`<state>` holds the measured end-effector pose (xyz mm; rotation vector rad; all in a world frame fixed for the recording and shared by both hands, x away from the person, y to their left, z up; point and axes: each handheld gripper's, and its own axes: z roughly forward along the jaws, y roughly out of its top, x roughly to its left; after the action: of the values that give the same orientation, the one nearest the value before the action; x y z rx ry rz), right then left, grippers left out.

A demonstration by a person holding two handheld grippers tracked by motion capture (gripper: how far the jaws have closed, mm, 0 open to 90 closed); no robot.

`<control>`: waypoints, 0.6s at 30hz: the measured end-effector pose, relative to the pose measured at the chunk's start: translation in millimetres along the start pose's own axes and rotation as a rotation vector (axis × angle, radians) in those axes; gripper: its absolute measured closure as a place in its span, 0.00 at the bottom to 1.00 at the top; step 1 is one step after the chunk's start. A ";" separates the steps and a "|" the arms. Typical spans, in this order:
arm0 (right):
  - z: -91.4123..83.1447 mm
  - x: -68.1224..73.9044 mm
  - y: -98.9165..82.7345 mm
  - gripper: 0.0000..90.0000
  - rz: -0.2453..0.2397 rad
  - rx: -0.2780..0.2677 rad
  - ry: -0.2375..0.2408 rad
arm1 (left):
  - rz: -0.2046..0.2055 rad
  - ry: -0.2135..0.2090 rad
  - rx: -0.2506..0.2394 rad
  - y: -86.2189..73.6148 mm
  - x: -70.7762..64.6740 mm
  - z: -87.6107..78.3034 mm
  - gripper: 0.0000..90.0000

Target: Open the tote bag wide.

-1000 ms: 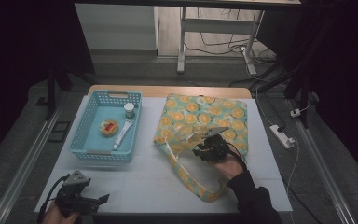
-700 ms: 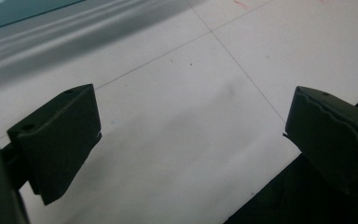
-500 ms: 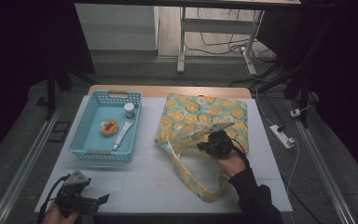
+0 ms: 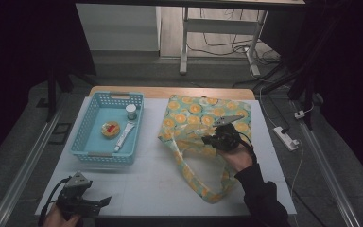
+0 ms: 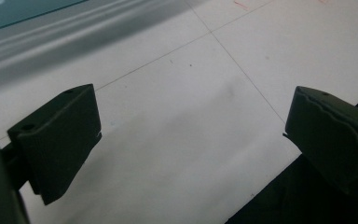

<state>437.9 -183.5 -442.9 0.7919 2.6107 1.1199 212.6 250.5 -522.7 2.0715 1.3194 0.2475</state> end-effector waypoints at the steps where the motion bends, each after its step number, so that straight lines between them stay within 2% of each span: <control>1: -0.8 -0.6 2.0 0.99 -0.003 0.001 0.000 | 0.000 0.000 0.000 0.0 0.1 -0.1 0.04; 3: -2.3 -2.1 5.7 0.99 -0.012 -0.007 0.003 | -0.003 -0.002 -0.001 -0.1 0.2 -0.2 0.04; 8: -5.8 -6.3 16.8 0.99 0.005 -0.037 0.020 | -0.004 -0.002 -0.001 -0.1 0.3 -0.2 0.04; 18: -11.1 -7.9 40.4 0.99 0.009 -0.062 0.031 | -0.002 -0.001 0.000 0.0 0.2 0.0 0.04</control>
<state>456.4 -171.5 -406.5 0.7803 2.5854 1.2191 212.7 250.6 -522.8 2.0697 1.3209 0.2460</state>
